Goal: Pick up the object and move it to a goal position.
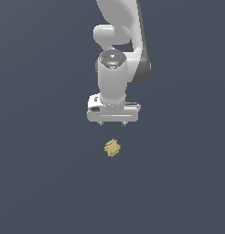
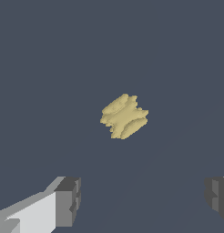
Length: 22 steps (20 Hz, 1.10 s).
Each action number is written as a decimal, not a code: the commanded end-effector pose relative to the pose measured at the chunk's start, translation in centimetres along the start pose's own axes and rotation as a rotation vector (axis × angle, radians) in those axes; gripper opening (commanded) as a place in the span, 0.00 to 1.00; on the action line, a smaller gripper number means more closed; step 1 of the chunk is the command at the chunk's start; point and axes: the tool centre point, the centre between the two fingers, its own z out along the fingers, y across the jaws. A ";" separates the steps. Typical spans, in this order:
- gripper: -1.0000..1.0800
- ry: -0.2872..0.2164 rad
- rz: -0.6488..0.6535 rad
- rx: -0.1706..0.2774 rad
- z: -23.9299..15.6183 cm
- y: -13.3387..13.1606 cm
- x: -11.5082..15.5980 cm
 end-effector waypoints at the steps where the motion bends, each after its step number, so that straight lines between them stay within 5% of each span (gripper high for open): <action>1: 0.96 0.000 0.000 0.000 0.0 0.0 0.0; 22: 0.96 -0.026 0.080 -0.007 1.0 0.7 -0.5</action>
